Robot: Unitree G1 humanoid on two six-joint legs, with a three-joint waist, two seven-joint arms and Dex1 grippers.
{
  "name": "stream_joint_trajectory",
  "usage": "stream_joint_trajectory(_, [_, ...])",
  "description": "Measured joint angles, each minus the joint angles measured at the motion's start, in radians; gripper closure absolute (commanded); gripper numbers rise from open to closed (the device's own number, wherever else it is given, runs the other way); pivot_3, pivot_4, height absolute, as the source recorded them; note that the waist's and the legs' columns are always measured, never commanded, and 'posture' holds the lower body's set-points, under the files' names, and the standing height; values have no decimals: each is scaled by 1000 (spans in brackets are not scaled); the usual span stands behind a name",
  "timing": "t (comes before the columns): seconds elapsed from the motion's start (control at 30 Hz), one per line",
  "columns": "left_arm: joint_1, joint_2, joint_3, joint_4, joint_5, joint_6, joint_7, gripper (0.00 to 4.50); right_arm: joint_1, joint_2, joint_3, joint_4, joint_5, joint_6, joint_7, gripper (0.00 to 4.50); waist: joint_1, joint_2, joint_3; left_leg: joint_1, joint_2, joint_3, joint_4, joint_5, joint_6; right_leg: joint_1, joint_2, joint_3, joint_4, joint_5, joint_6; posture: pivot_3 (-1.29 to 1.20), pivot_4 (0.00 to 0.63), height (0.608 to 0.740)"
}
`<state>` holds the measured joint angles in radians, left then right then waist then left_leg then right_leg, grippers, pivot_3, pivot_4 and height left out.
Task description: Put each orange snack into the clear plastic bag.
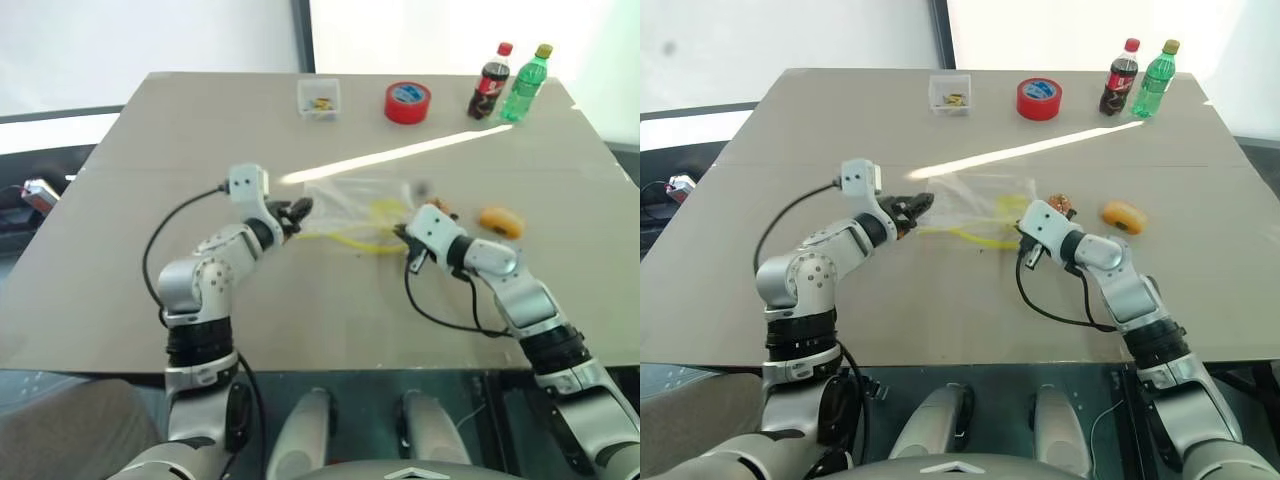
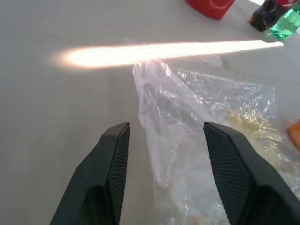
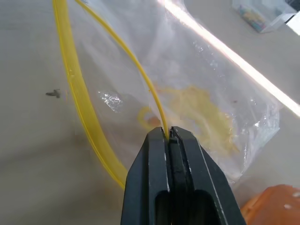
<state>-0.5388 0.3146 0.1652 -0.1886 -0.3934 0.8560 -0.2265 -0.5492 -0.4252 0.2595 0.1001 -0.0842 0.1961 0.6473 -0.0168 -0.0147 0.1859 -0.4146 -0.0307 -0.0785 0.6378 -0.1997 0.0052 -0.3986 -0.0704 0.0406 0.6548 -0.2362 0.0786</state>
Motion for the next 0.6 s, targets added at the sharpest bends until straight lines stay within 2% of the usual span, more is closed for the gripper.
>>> stream_joint_trajectory(0.03, [20, 61, -58, -40, 51, -75, -32, 2044, -17, 0, 1, 3, -7, -4, 0, 4500, 0, 0, 0, 0, 0, 1, -1, 0, 0, 0, 0, 0, -1, 0, 0, 0, 150, 740])
stream_joint_trajectory(0.13, [58, 135, -136, -97, 128, -188, -83, 2044, -31, -3, -3, 14, -15, -8, 0, 4500, 2, 1, 0, 0, 0, 1, -4, 0, 0, 0, 0, 0, -4, 0, 0, 0, 150, 740])
stream_joint_trajectory(0.2, [136, 252, -251, -139, 245, -328, -146, 2044, -37, -3, -2, 39, -21, -13, 1, 4500, 1, 1, 0, 0, 0, 1, -5, -1, 1, 0, 0, 1, -7, 0, 0, 0, 150, 740])
stream_joint_trajectory(0.27, [182, 312, -322, -149, 326, -414, -185, 2044, -39, -3, -2, 60, -27, -19, 1, 4500, 2, 1, 0, -1, 0, 1, -6, -2, 3, 0, 0, 0, -8, 0, 0, 0, 150, 740])
stream_joint_trajectory(0.37, [220, 343, -411, -144, 450, -534, -216, 2044, -56, 3, -2, 77, -30, -29, 2, 4500, 3, 1, 0, -1, 0, 1, -6, -2, 4, 0, 0, 0, -9, 0, 0, 0, 150, 740])
stream_joint_trajectory(0.6, [192, 321, -422, -74, 537, -592, -233, 2044, -69, 6, -2, 79, -30, -41, 3, 4500, 1, 1, 0, -1, 1, 1, -6, -2, 4, 0, 0, -1, -8, 0, 0, 0, 150, 740])
